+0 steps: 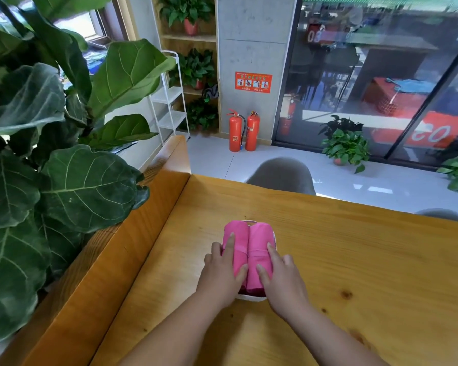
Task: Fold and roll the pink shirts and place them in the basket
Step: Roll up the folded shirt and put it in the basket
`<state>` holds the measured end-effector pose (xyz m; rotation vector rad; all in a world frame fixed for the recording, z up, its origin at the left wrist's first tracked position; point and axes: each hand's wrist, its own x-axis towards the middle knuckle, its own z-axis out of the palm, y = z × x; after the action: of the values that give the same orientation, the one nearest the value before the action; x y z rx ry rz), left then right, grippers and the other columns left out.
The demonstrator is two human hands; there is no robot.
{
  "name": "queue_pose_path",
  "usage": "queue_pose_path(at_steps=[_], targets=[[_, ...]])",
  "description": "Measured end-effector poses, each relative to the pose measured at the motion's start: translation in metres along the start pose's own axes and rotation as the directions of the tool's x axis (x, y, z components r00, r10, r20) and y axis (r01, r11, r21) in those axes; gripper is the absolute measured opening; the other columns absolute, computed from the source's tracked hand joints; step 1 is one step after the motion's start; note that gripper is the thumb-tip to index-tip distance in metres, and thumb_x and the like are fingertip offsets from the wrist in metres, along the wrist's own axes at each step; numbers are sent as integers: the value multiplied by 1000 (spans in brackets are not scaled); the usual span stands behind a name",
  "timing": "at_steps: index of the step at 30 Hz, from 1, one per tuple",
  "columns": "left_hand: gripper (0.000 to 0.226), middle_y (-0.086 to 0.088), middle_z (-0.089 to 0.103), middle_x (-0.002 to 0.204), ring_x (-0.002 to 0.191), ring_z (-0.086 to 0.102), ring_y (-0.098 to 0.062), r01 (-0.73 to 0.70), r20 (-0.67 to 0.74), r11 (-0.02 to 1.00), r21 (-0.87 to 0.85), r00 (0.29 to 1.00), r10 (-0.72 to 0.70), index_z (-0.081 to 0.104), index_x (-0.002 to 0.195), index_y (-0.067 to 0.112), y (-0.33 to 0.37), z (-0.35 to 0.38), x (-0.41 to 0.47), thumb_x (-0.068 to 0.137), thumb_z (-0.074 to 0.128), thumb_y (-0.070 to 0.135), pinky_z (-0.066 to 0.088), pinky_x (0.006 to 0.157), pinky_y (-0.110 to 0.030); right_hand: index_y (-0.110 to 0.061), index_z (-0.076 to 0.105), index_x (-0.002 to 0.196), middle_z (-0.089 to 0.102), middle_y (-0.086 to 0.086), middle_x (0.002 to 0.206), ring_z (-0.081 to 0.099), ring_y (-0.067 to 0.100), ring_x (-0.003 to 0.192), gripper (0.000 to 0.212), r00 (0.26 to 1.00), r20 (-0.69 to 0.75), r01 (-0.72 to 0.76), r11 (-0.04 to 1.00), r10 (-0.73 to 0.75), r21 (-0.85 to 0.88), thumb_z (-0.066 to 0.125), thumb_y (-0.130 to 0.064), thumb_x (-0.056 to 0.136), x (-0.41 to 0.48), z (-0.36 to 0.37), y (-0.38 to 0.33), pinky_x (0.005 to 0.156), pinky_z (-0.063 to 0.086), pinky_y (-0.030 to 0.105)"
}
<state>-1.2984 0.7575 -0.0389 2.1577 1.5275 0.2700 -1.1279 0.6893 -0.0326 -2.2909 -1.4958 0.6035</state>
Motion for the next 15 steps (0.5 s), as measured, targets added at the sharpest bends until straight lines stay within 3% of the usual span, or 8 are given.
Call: queue_pose_path(at_steps=[2,6,10,15], targets=[[94,2,29,141,120,44,-20,-53,56,999,-10,997,53,-9,167,41,-5,-2,-12,98,48,70,49,100,-35,-34,11,169,35,-4,131,51,18,122,84,998,10,56,998,-56,-36,48,-66,101,-21,-2,10,95,50,34],[125,8,30,133,120,47,-14,-138,236,986,-91,959,156,-13,162,52,-24,-18,-19,73,67,88,49,101,-34,-42,2,167,8,-4,161,25,18,147,113,967,56,254,964,-250,-77,68,-77,82,-40,-4,32,117,41,37],[122,7,35,136,118,49,-14,-243,271,970,-11,933,236,-10,163,52,-32,-31,-10,80,76,71,49,102,-37,-46,10,167,16,-3,161,40,20,144,105,959,53,282,956,-279,-79,75,-64,87,-24,-13,38,110,47,34],[111,4,36,144,126,46,-19,-301,218,951,72,935,279,-9,166,42,-34,-24,-14,91,72,49,47,105,-39,-44,9,167,28,-4,155,43,19,140,102,969,40,248,954,-245,-170,66,-72,87,-25,-7,41,107,48,35]])
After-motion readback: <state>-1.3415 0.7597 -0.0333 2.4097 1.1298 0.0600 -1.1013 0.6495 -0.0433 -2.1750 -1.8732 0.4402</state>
